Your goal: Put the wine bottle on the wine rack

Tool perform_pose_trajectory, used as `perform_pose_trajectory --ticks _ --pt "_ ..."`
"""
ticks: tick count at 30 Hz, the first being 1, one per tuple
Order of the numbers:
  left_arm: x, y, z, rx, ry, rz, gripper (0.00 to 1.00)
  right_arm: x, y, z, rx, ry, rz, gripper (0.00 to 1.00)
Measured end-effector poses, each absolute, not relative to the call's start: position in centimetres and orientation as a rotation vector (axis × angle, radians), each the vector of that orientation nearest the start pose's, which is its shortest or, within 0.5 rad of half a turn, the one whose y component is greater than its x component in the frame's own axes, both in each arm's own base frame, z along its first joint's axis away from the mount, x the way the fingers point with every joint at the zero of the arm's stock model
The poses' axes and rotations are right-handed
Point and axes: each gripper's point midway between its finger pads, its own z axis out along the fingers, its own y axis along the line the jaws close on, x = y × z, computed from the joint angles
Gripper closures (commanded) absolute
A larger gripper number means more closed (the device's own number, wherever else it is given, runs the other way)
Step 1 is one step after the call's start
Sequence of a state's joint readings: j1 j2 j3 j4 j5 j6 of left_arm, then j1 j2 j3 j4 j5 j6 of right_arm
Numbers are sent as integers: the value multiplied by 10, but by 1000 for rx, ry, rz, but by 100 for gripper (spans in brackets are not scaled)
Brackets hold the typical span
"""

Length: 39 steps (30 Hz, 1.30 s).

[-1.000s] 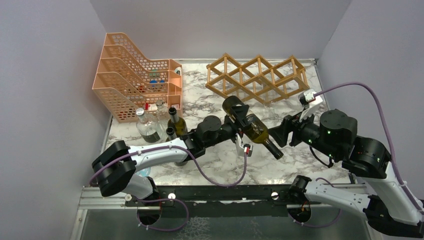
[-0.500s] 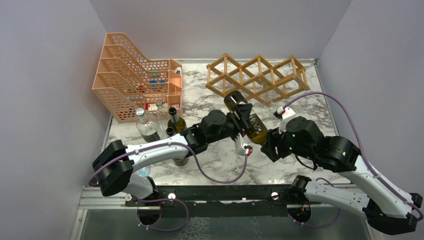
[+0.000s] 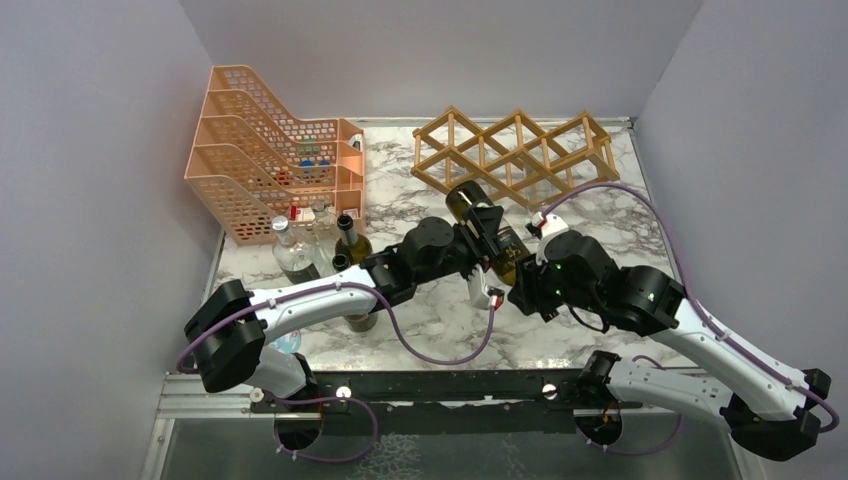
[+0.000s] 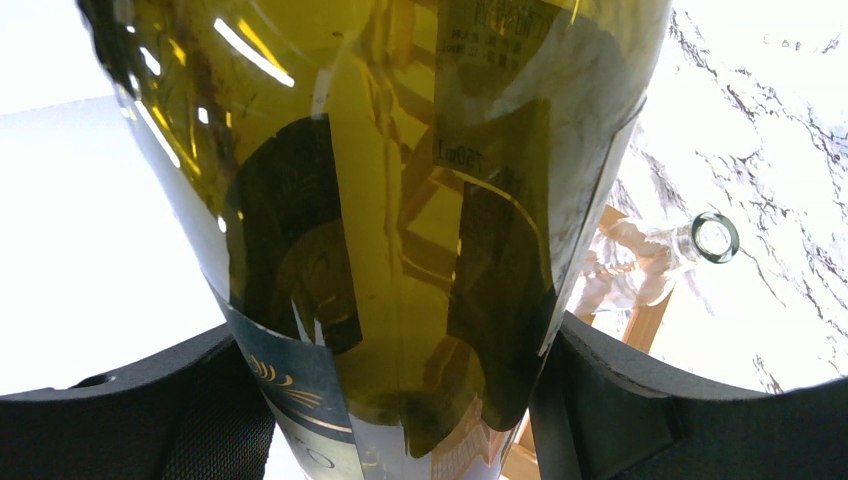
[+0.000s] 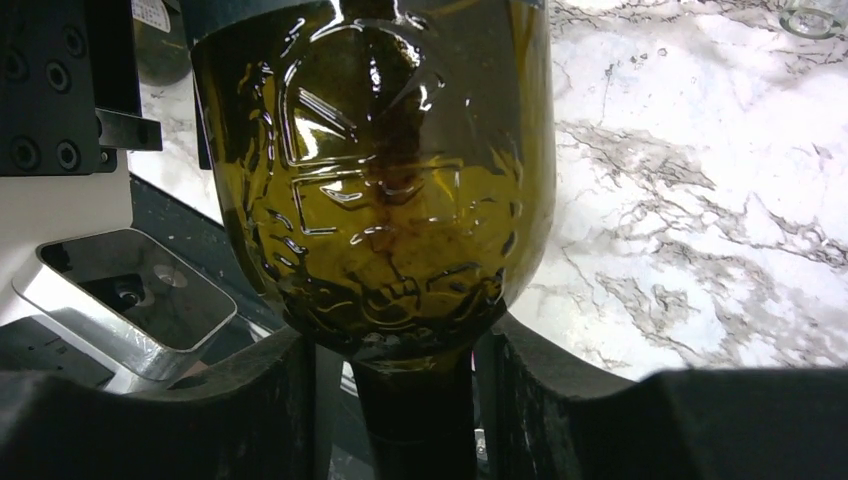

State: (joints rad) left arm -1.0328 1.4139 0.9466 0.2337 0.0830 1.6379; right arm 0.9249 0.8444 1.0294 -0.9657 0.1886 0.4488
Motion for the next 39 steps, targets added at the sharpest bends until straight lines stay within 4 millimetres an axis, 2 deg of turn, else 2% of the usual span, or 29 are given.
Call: perform_pose_trajectory --ticks 4,6,9,10,11,12,14,15,16,17,20,28,32,39 --pt "266 -389 262 1785 376 357 100 149 173 210 -466 2332 460 60" --pt "267 -388 260 1790 381 357 100 148 173 208 -466 2337 458 70" --pt "268 -386 256 1802 395 349 100 147 175 206 -476 2339 461 92" --pt "268 -386 256 1802 398 347 100 147 175 206 -475 2340 461 98" --pt "268 -386 256 1803 401 346 97 147 175 206 -474 2341 460 99" --pt "268 -386 255 1804 403 343 87 147 175 206 -475 2341 459 99" --pt "268 -386 255 1803 405 342 54 147 174 206 -475 2340 458 99" --pt "268 -386 255 1803 406 341 44 147 174 206 -474 2338 458 99" --pt "268 -386 256 1801 406 342 18 148 174 207 -472 2335 457 99" --pt "268 -386 256 1798 405 342 3 148 174 208 -471 2331 456 99" --pt "268 -388 263 1765 407 336 1 150 171 212 -450 2314 451 99" --pt "260 -386 308 1621 389 317 1 166 155 234 -304 2235 381 99" --pt "256 -383 323 1568 393 287 1 174 146 243 -231 2198 335 99" --pt "250 -377 339 1429 553 107 1 189 136 256 -150 2175 226 99"
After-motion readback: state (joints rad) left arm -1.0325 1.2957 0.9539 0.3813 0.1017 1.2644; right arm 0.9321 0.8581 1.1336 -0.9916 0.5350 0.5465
